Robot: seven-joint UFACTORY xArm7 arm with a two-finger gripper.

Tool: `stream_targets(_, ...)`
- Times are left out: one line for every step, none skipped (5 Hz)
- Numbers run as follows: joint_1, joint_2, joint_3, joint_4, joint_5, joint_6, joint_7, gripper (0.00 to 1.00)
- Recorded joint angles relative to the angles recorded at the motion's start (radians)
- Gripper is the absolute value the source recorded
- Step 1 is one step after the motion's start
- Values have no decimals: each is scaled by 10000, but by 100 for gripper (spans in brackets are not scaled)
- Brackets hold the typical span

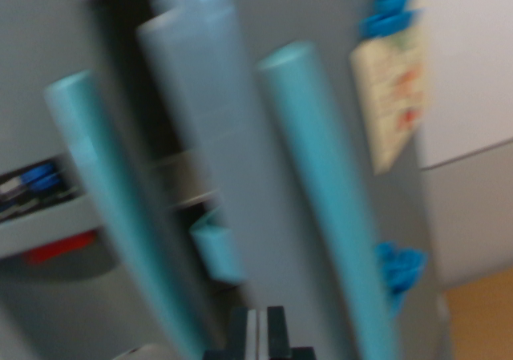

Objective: Close fridge door

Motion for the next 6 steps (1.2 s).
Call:
stream_targets(0,625,-577,559,0,0,0,100)
stream_targets(0,625,-577,559,0,0,0,100)
stream_targets(0,1525,-910,1053,0,0,0,100)
stream_targets(0,1525,-910,1053,0,0,0,100)
stream_targets(0,2499,-1131,1440,0,0,0,100)
stream_targets(0,2499,-1131,1440,0,0,0,100)
